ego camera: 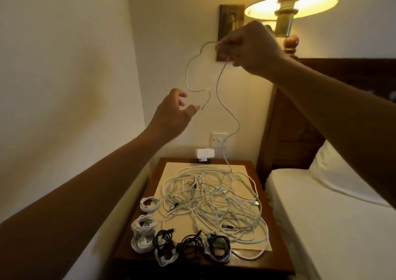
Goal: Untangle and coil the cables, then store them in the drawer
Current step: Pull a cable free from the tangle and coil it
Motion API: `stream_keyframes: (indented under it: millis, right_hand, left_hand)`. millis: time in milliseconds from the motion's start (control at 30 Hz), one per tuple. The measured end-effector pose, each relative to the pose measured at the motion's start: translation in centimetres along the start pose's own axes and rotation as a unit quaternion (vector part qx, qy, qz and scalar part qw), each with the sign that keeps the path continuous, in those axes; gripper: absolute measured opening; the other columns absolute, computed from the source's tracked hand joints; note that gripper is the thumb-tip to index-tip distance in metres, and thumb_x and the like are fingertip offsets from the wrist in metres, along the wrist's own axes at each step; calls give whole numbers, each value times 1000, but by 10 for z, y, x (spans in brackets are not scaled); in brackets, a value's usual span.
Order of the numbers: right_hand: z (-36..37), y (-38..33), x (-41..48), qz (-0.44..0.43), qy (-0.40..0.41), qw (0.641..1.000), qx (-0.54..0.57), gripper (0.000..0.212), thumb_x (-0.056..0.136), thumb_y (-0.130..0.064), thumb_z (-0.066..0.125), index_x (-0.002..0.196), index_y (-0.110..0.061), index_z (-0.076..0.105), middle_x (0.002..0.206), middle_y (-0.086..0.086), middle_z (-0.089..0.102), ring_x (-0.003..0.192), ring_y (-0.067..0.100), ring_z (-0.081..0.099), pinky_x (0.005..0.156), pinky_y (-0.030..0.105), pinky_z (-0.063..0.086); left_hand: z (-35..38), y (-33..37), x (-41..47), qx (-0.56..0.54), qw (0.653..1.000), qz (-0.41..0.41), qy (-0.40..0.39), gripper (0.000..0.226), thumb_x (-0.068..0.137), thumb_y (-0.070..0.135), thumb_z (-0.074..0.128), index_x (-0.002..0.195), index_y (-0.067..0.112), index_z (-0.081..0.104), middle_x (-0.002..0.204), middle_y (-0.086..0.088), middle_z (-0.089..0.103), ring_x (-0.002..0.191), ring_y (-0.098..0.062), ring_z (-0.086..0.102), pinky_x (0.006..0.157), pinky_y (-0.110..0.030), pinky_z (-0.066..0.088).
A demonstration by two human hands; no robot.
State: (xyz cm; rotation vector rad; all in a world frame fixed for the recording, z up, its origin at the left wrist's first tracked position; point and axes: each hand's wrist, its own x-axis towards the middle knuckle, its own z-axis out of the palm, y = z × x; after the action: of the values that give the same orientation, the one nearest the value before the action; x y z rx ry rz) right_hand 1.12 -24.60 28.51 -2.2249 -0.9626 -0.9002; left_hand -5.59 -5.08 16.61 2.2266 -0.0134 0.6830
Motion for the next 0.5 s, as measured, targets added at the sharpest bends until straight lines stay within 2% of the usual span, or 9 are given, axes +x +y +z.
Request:
stream_keyframes:
  millis: [133,200,233,300,333,367,400,433,500]
  right_hand:
    - [-45,-29,-10,-45,-8,999,-22,27,96,-27,70,119,-13,75,96,-15,67,77,-12,59,80,12,49]
    - [-62,-41,-18,-55,-6,998,-26,26,96,-26,70,119,-13,75,97,-14,69,78,-12,61,77,4,45]
    - [-70,-47,-21,-62,-1,998,-28,26,97,-26,69,119,-14,75,98,-13,70,80,-12,62,75,1,44]
    - [-86,-58,-28,-74,11,997,-26,26,97,-26,68,120,-14,75,99,-11,72,82,-10,64,73,-1,44]
    - [-94,-62,-31,-77,13,997,-27,26,98,-26,67,120,-15,75,99,-10,72,82,-9,64,72,0,45]
    - [-101,-64,-35,-78,12,996,-33,26,99,-26,66,121,-14,74,98,-10,71,81,-8,64,71,1,45]
    - [-107,-63,-39,-79,6,996,-51,26,101,-26,64,121,-14,74,97,-9,69,79,-6,63,70,4,45]
    - [-112,-59,-44,-82,-6,993,-80,25,103,-24,61,122,-12,73,96,-8,67,77,-2,62,71,9,46]
    - [-116,-43,-56,-95,-30,985,-144,25,106,-18,56,120,-7,72,100,-1,67,81,11,64,75,20,48]
  left_hand:
    - [-19,48,10,-38,991,60,111,71,90,48,71,146,21,35,136,-6,45,119,-23,51,94,-33,45]
    - [-30,70,11,-11,986,109,128,71,89,50,72,145,24,37,140,-6,44,124,-23,48,101,-39,44]
    - [-33,80,9,9,985,132,111,63,91,49,70,142,25,43,139,-4,47,125,-20,48,102,-38,43]
    - [-40,96,2,37,985,156,61,31,99,42,61,124,23,62,128,2,59,116,-12,54,96,-27,45]
    - [-43,101,-3,11,987,155,29,21,103,36,57,113,22,68,117,3,65,107,-11,59,88,-22,45]
    - [-47,104,-7,-56,988,140,-19,20,105,30,53,105,19,70,102,3,69,96,-12,64,81,-21,46]
    - [-53,106,-14,-150,979,111,-78,22,107,27,51,102,15,69,86,1,68,80,-15,64,73,-23,48]
    - [-61,107,-21,-250,955,80,-139,23,107,26,51,104,12,68,73,0,60,64,-16,56,63,-25,47]
    - [-78,105,-34,-350,912,49,-207,24,106,29,53,110,10,68,63,2,40,52,-12,34,50,-23,35]
